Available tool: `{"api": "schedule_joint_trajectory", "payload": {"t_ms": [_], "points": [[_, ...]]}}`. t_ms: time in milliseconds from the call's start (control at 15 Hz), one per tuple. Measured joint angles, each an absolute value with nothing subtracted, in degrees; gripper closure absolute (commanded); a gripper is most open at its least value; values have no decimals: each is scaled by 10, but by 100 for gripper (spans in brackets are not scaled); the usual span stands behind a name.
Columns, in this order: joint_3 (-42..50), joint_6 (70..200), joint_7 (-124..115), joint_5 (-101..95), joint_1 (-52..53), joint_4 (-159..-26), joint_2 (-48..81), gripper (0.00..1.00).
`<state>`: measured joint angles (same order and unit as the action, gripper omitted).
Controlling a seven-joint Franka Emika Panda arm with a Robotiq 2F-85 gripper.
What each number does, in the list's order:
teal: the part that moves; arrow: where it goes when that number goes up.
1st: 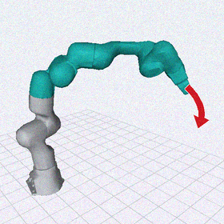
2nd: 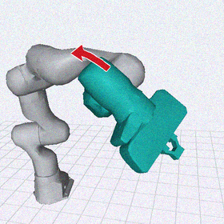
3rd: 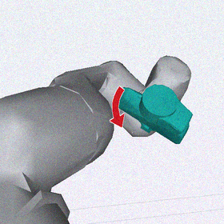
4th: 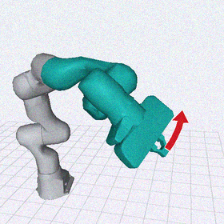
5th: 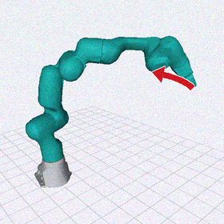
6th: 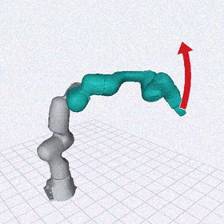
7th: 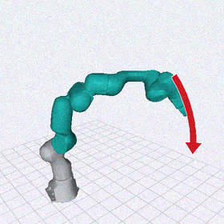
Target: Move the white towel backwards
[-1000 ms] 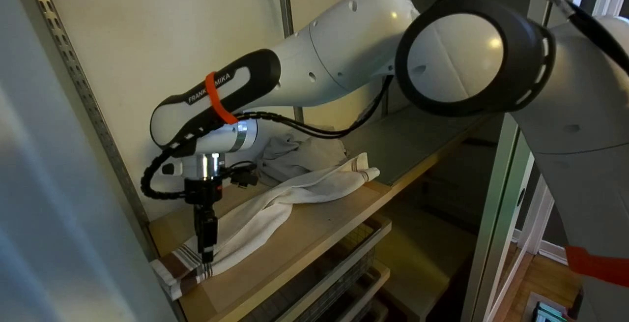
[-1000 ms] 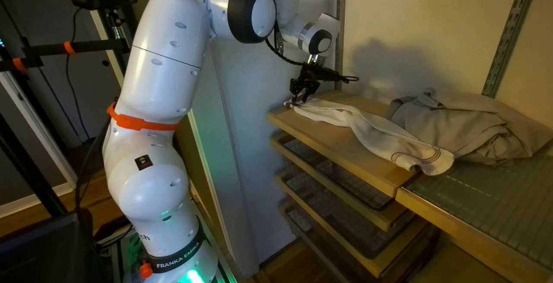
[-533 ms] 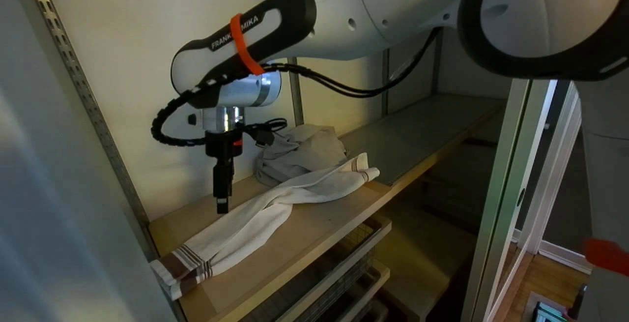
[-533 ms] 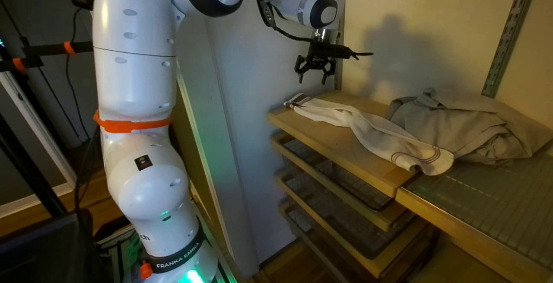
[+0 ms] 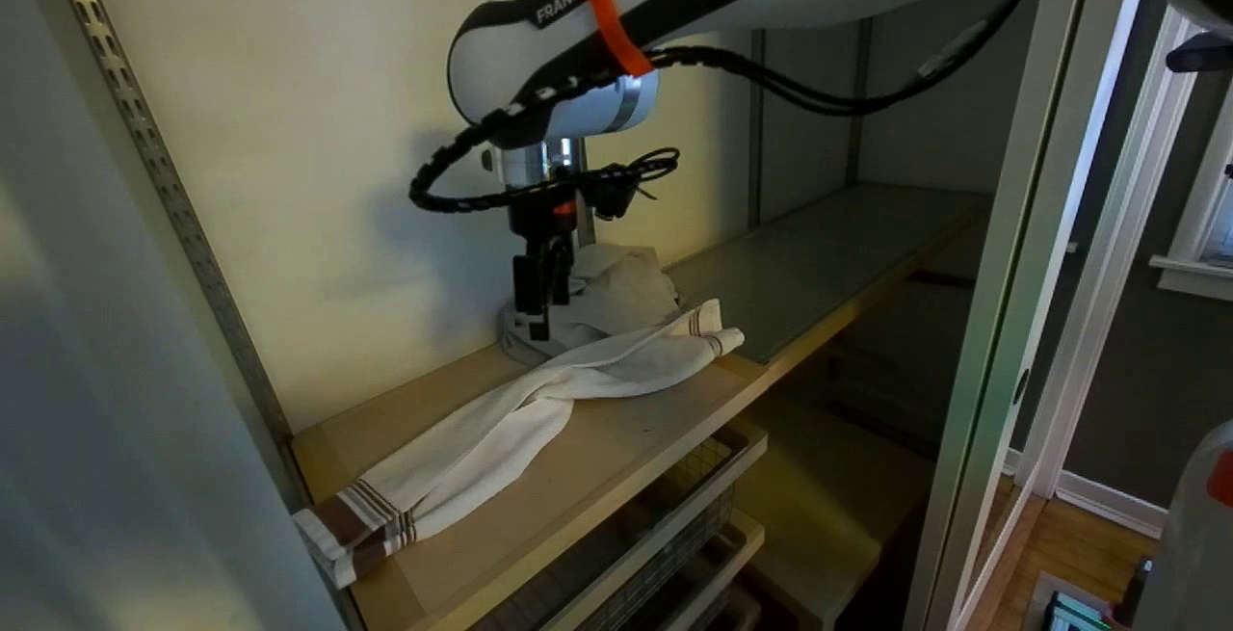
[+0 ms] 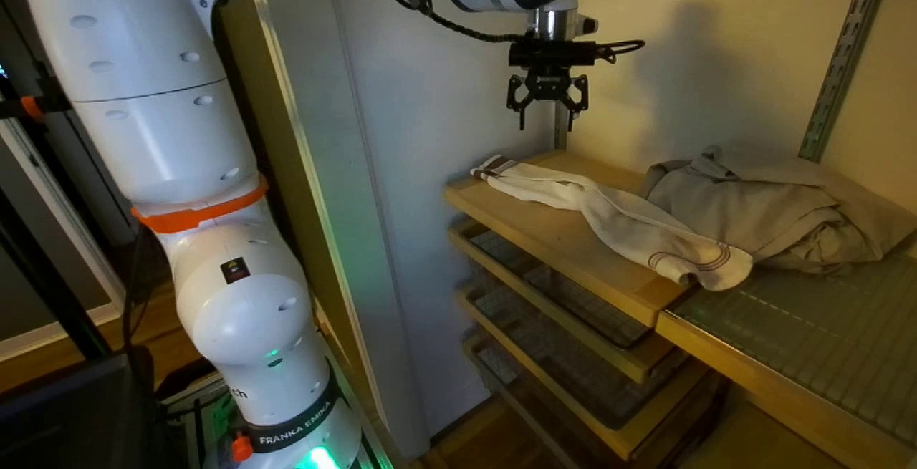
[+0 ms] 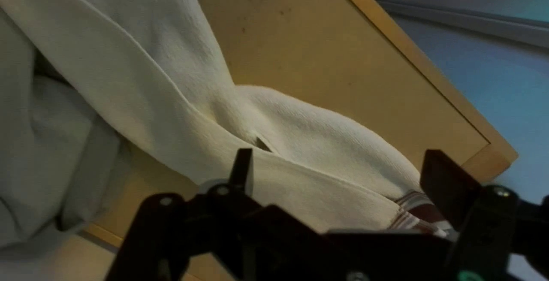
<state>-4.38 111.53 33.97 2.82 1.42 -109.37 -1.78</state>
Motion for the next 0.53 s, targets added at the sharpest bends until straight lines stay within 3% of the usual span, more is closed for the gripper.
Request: {"api": "schedule_joint_trajectory", "payload": {"t_ms": [533], "points": [[-27, 1116, 225, -38, 8, -1151, -75, 0]]}}
